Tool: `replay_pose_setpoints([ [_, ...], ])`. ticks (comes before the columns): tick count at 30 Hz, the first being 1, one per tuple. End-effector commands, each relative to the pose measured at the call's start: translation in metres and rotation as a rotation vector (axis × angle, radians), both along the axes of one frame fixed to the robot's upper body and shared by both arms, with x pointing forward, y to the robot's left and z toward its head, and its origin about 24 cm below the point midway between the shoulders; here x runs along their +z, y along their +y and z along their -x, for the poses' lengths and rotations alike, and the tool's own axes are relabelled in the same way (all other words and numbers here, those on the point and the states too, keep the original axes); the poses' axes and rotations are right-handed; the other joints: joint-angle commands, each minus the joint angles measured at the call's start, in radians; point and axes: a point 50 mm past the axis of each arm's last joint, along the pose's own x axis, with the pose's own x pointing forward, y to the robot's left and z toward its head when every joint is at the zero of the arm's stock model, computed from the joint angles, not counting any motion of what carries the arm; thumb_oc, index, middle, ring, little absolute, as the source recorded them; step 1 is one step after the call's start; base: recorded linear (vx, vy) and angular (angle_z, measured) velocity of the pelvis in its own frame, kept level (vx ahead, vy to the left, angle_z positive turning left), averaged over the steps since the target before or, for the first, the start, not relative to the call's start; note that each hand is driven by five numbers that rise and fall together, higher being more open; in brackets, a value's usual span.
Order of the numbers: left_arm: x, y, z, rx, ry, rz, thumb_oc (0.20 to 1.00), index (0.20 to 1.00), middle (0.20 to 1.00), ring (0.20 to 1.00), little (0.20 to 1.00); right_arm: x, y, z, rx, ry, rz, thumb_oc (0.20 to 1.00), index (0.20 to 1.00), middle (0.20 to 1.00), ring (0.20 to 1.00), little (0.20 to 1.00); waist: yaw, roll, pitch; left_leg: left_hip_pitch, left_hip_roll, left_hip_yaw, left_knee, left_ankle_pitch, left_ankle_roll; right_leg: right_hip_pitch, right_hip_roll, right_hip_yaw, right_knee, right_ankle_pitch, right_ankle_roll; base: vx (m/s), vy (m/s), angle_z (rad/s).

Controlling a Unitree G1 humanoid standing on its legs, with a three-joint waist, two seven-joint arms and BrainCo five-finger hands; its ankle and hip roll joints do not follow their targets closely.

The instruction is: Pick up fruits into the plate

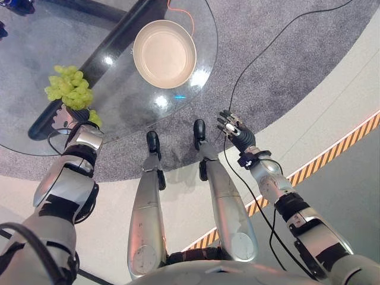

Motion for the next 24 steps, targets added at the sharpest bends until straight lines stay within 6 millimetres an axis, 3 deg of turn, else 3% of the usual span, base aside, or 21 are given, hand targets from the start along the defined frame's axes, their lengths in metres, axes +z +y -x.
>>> replay_pose_setpoints([
  [1, -0.011, 0.019, 0.016, 0.063, -0.020, -0.001, 0.200, 0.200, 0.200, 0.200, 0.200, -0.004, -0.008, 0.015, 0.002, -0.015, -0.015, 1.000, 1.000, 1.000, 1.000, 1.000, 0.015, 0.063, -0.024, 0.090, -0.072, -0.033, -0.093, -0.005, 0.039, 0.055, 0.089, -0.012, 0.082, -0.130, 0.013, 0.00, 0.000, 0.00],
  [16, -0.004, 0.017, 0.026, -0.145, -0.094, -0.123, 0.200, 0.200, 0.200, 0.200, 0.200, -0.021, -0.025, 0.035, -0.040, 0.040, 0.001, 1.000, 1.000, 1.000, 1.000, 1.000, 0.039, 0.120, -0.025, 0.348, -0.069, -0.021, -0.159, -0.029, 0.031, 0.314, 0.011, -0.045, 0.016, -0.145, 0.028, 0.06, 0.017, 0.05],
  [24, 0.004, 0.004, 0.041, -0.372, -0.118, -0.249, 0.200, 0.200, 0.200, 0.200, 0.200, -0.027, -0.034, 0.054, -0.033, 0.047, -0.046, 1.000, 1.000, 1.000, 1.000, 1.000, 0.059, 0.141, -0.116, 0.478, -0.076, -0.033, -0.213, -0.044, 0.030, 0.474, -0.023, -0.071, -0.055, -0.153, 0.035, 0.12, -0.010, 0.09],
])
